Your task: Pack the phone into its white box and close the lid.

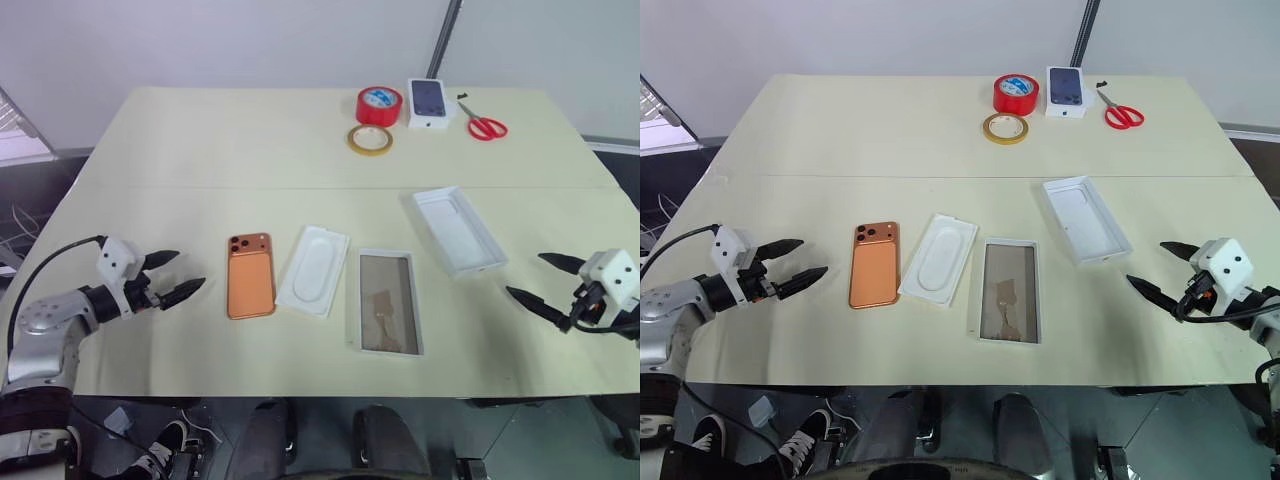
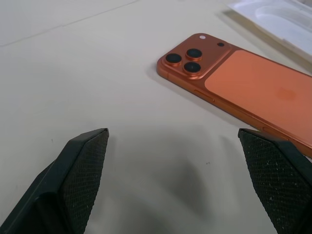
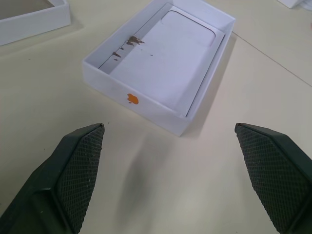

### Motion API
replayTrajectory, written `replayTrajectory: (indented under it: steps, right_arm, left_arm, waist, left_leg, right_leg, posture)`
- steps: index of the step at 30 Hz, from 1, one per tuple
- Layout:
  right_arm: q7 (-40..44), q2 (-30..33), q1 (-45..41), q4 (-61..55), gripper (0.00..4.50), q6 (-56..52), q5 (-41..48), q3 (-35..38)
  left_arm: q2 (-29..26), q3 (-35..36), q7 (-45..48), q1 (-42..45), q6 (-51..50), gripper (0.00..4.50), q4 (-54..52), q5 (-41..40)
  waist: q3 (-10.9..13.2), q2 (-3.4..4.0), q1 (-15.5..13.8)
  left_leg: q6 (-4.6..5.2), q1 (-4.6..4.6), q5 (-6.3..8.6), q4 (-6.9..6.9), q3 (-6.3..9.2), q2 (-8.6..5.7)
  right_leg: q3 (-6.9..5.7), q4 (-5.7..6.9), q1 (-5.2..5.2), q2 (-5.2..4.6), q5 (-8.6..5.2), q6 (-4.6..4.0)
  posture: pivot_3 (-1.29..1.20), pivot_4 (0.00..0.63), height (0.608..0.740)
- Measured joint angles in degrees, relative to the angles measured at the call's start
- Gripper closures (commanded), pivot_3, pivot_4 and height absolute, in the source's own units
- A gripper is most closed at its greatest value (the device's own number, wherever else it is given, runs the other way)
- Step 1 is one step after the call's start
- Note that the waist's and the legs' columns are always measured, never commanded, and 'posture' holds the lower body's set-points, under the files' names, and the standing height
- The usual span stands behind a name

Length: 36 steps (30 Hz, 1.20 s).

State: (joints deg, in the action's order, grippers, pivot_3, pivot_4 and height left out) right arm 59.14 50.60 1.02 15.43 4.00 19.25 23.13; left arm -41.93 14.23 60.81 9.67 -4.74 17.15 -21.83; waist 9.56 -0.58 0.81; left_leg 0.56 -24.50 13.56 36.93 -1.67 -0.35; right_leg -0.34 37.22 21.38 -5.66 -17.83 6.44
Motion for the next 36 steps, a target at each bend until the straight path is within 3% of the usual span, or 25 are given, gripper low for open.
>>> replayTrajectory:
  steps: [12,19,23,27,36]
  right_arm:
    - [-0.58,-0.07,-0.86,-0.78,0.01,-0.18,-0.01,-0.95]
    - [-0.92,-0.32,-3.39,-6.73,0.01,-2.58,0.28,-3.07]
    - [-1.24,-2.14,-6.28,-11.09,0.01,-5.16,1.05,-6.07]
    - [-2.03,-6.81,-12.83,-17.29,0.01,-7.08,0.79,-14.17]
    - [-3.73,-9.05,-14.3,-18.35,0.01,-7.47,-1.15,-17.77]
  left_arm:
    - [0.0,-0.44,-0.25,0.35,-0.91,0.03,-0.73,0.07]
    - [2.19,-1.97,-7.3,5.9,-10.64,0.03,-9.22,-1.1]
    - [3.15,-4.99,-9.5,9.54,-22.59,0.03,-12.81,-3.0]
    - [8.66,-10.64,-12.08,19.09,-40.55,0.03,-12.67,-7.35]
    - [14.22,-10.87,-19.81,25.06,-64.0,0.03,-13.14,-13.37]
  waist:
    - [0.0,0.0,-0.05]
    - [0.0,0.0,-0.12]
    - [0.01,-0.02,-0.08]
    - [0.02,-0.04,-0.43]
    - [0.07,-0.12,-0.21]
  left_leg:
    - [0.0,0.0,0.0,0.0,0.0,0.0]
    - [0.02,-0.01,-0.01,0.05,-0.01,0.0]
    - [0.02,0.0,-0.03,0.09,0.01,0.0]
    - [0.04,-0.04,-0.04,0.25,0.02,-0.05]
    - [0.06,-0.03,-0.06,0.3,0.01,-0.09]
  right_leg:
    - [0.0,0.0,0.0,0.0,0.01,0.01]
    - [0.0,0.01,-0.03,0.03,0.02,0.04]
    - [-0.02,0.08,-0.04,0.1,0.03,0.05]
    - [-0.05,0.22,-0.06,0.14,0.02,0.09]
    - [-0.05,0.27,-0.07,0.23,0.01,0.12]
  posture:
    - [0.0,0.15,0.728]
    - [0.0,0.15,0.728]
    - [0.0,0.15,0.728]
    - [0.0,0.15,0.728]
    - [0.0,0.15,0.728]
